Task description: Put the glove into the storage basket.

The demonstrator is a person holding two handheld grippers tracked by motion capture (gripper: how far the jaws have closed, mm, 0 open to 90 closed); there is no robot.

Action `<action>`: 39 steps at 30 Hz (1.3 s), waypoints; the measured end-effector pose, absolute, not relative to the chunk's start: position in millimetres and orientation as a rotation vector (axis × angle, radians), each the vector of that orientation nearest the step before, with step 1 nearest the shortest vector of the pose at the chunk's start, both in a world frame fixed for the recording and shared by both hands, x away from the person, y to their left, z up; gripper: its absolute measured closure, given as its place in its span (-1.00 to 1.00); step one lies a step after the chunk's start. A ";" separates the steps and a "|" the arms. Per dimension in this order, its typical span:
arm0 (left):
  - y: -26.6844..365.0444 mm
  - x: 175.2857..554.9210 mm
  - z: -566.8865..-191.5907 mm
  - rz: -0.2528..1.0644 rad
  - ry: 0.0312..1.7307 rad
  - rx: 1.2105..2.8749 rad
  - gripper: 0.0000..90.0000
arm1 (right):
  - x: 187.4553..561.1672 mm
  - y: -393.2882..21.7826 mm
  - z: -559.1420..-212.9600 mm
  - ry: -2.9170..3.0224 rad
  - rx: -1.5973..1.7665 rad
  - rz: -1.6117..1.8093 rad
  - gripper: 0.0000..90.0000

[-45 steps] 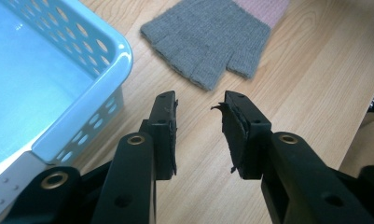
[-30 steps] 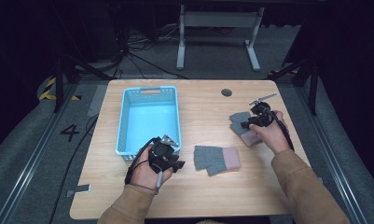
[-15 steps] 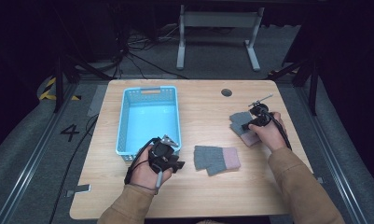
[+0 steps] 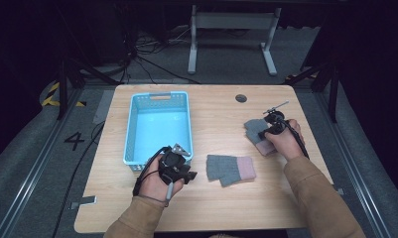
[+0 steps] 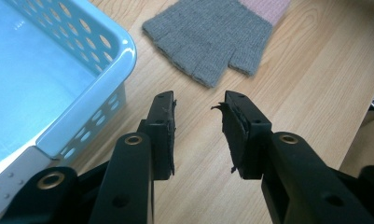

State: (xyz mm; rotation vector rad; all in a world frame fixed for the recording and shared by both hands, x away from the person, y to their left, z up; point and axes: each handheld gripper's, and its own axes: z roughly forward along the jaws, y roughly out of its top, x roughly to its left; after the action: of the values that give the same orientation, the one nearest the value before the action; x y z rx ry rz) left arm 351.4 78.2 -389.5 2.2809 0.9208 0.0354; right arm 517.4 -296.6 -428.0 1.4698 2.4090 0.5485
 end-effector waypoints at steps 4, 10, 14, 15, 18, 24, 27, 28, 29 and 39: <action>78.3 351.3 -389.4 0.034 0.921 2.279 0.45 | 516.8 -294.1 -426.4 2.412 1.472 0.536 0.73; 79.2 351.5 -389.2 0.034 0.925 2.272 0.45 | 512.8 -296.5 -417.8 2.428 1.466 0.568 0.77; 79.2 351.2 -388.6 0.034 0.924 2.271 0.45 | 508.4 -297.2 -410.7 2.427 1.446 0.592 0.77; 79.0 351.2 -388.5 0.032 0.923 2.271 0.45 | 504.5 -297.6 -404.6 2.434 1.427 0.618 0.77; 78.5 351.4 -388.5 0.031 0.922 2.271 0.45 | 498.7 -297.2 -395.9 2.446 1.391 0.644 0.77; 76.3 352.8 -387.9 0.023 0.918 2.263 0.45 | 485.2 -291.6 -378.9 2.480 1.317 0.688 0.77; 75.5 353.5 -388.1 0.018 0.910 2.263 0.43 | 476.7 -286.1 -371.3 2.521 1.263 0.717 0.76; 75.5 353.5 -388.1 0.018 0.910 2.263 0.42 | 474.9 -284.6 -370.2 2.535 1.245 0.720 0.76; 74.9 353.9 -388.1 0.017 0.898 2.261 0.42 | 471.3 -281.2 -367.9 2.557 1.226 0.717 0.76; 72.5 354.8 -389.0 0.019 0.855 2.244 0.41 | 444.7 -256.0 -356.7 2.660 1.048 0.738 0.76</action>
State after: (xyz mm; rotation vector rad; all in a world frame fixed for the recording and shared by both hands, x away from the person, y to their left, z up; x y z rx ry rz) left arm 354.8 72.5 -389.0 2.2444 0.8552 0.0193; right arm 444.7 -256.0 -356.7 1.0475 2.6595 0.7384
